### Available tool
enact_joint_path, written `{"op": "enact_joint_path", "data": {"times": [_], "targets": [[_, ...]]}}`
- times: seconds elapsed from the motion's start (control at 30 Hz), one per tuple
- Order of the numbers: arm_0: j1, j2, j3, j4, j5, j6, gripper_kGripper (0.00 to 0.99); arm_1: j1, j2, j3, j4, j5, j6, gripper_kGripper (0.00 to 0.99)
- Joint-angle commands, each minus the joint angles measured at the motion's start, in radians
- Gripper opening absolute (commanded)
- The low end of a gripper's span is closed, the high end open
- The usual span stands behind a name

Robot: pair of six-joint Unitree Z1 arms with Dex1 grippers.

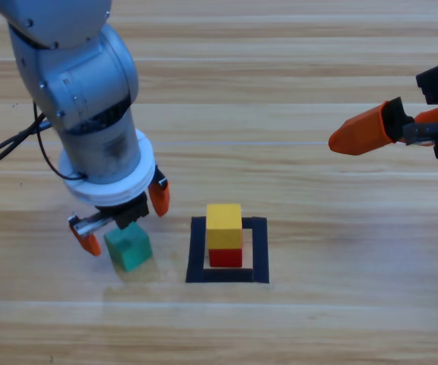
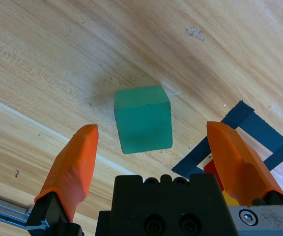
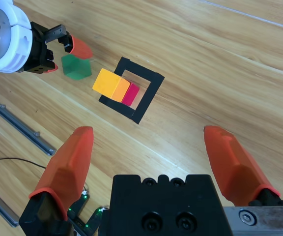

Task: Stack the blocks in the rectangular block: red at the bottom, yellow in the middle, green on top

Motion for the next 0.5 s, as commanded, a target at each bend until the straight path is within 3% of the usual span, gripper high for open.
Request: {"op": "enact_joint_path", "data": {"times": [0.03,0.5], "targets": [[0.040,0.051,0.004,0.009,-0.019,-0.019,0.942,-0.028,0.029,0.023,-0.017,0.012,0.001,0.990],[0.045,0.123,-0.005,0.009,-0.053,-0.033,0.946,-0.028,0.030,0.025,-0.015,0.012,0.004,0.990]]}}
